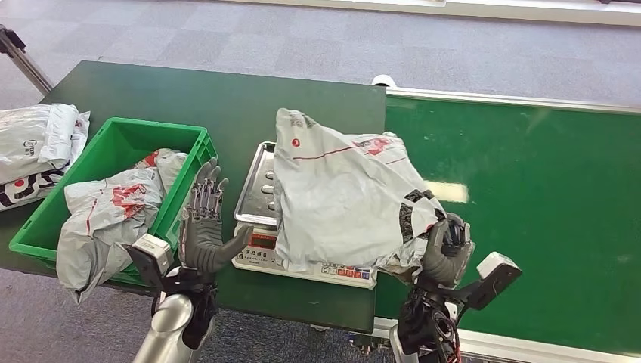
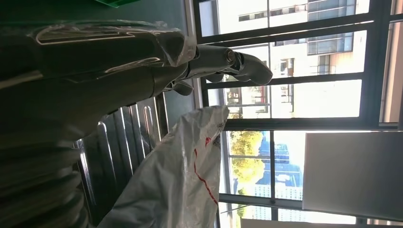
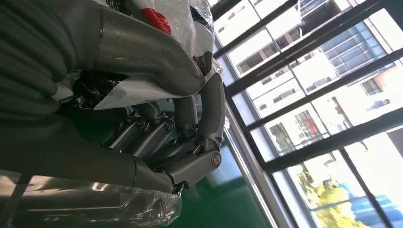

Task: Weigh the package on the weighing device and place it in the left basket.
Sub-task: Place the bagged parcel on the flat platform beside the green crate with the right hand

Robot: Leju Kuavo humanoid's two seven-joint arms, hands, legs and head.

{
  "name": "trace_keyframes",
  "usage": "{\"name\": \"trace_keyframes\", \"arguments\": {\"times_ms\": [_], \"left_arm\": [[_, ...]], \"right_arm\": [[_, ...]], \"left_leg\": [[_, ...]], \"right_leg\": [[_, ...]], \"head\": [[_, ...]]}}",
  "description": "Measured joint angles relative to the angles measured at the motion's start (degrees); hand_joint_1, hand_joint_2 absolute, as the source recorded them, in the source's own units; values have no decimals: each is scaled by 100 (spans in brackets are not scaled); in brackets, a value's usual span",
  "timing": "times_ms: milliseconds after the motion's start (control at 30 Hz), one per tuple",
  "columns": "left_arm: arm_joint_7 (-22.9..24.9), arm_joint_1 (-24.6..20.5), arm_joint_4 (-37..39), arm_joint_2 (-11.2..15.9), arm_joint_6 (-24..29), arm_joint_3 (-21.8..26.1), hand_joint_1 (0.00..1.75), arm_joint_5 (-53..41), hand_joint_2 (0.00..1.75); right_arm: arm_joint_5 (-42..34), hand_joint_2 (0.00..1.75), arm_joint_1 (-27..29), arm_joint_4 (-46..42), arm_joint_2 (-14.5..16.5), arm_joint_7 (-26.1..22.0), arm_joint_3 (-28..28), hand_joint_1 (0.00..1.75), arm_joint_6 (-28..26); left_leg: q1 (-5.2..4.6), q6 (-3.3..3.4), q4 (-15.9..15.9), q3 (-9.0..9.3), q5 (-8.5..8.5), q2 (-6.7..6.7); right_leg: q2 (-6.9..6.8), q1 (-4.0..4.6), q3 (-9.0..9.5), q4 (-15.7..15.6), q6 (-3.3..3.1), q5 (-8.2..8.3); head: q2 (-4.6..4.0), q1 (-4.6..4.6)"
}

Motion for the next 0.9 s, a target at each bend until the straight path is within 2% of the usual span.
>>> {"name": "trace_keyframes", "arguments": {"times_ms": [133, 167, 200, 267, 300, 367, 467, 567, 600, 700, 733, 900], "left_arm": [[1, -18, 24, 0, 1, -18, 0, 1, 175], [2, -19, 25, 1, 2, -22, 0, 1, 175], [2, -18, 25, 2, 2, -25, 0, 1, 175], [2, -16, 25, 4, 2, -27, 0, 1, 175], [2, -16, 25, 5, 2, -27, 0, 1, 175], [8, -15, 26, 7, -3, -28, 0, -3, 175], [33, -15, 31, 7, -39, -32, 0, -41, 175], [57, -15, 54, 3, -87, -33, 0, -90, 175], [61, -15, 61, 0, -99, -33, 0, -103, 175], [65, -15, 72, -9, -116, -34, 0, -121, 175], [67, -15, 75, -12, -121, -34, 0, -128, 175], [72, -13, 87, -42, -184, -30, 0, -182, 175]], "right_arm": [[505, 175, 104, -385, 36, 29, -123, 175, -227], [490, 175, 106, -403, 25, 160, -121, 168, -146], [474, 175, 102, -389, 6, 333, -103, 132, -9], [453, 175, 88, -288, -44, 647, -29, 46, 353], [457, 175, 73, -210, -70, 775, 21, 9, 554], [549, 175, 23, -10, -139, 1110, 168, 0, 1054], [905, 175, -78, 336, -273, 1641, 519, 0, 1811], [1178, 175, -158, 583, -372, 1785, 812, 0, 2157], [1212, 175, -187, 639, -397, 1787, 879, 13, 2197], [1261, 175, -270, 757, -456, 1791, 1001, 144, 2264], [1283, 175, -294, 788, -473, 1798, 1026, 175, 2321], [1391, 175, -309, 1005, -538, 1829, 1075, 175, 2932]], "left_leg": [[0, 0, 0, 0, -1, 7], [0, 0, 0, 0, -1, 7], [0, 0, 0, 0, -1, 6], [0, 0, 0, 0, 0, 4], [0, 0, 0, 1, 0, 3], [1, 0, 0, 1, 0, 3], [1, 0, 0, 3, 0, 4], [1, 0, 0, 2, 0, 3], [1, 0, 0, 3, 0, 6], [1, 0, 0, 8, -1, 14], [0, 0, 0, 11, -1, 14], [1, 0, 0, 21, 0, 7]], "right_leg": [[3, 0, 0, 0, 0, 0], [3, 0, 1, 0, 0, 0], [3, 0, 1, 0, 0, 0], [2, 0, 2, 0, 0, 0], [2, 0, 3, 0, 0, 0], [2, 1, 3, 0, 0, 0], [2, 2, 3, 0, 0, 0], [0, 2, 3, 0, 0, 0], [2, 1, 3, 0, 0, 0], [7, 1, 6, 0, 0, 0], [7, 1, 8, -1, 0, 0], [5, 1, 20, -1, -1, 1]], "head": [[0, -1], [0, -1], [0, -1], [0, -1], [0, -1], [0, -1], [0, -1], [0, -2], [0, -1], [0, 0], [0, -1], [0, 0]]}}
